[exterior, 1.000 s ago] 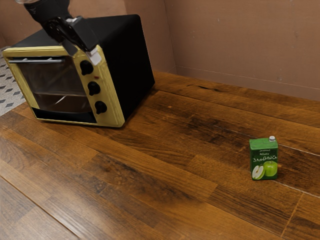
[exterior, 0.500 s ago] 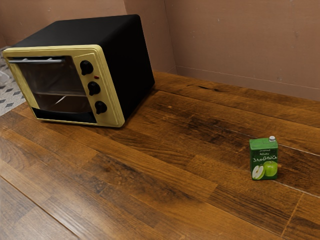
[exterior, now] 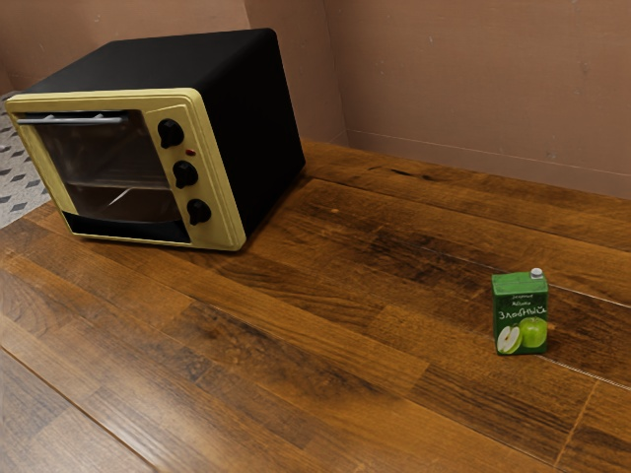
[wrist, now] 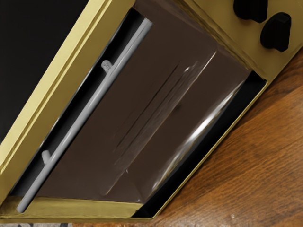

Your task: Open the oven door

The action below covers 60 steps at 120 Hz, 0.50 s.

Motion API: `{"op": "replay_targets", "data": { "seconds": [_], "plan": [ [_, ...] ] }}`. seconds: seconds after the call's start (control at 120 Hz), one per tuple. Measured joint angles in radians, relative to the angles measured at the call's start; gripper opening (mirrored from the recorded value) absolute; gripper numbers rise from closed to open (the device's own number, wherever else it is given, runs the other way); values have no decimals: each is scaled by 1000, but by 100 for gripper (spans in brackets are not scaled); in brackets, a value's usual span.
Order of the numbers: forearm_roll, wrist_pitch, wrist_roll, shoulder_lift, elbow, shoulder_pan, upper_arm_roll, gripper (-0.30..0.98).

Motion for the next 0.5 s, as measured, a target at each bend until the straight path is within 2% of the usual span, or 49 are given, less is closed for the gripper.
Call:
{"op": "replay_targets", "data": {
  "seconds": [0.3, 0.5],
  "plan": [
    [-77, 149, 113, 155, 39, 18, -16, 69],
    [-172, 182, 174, 227, 81, -21, -28, 69]
  ]
}}
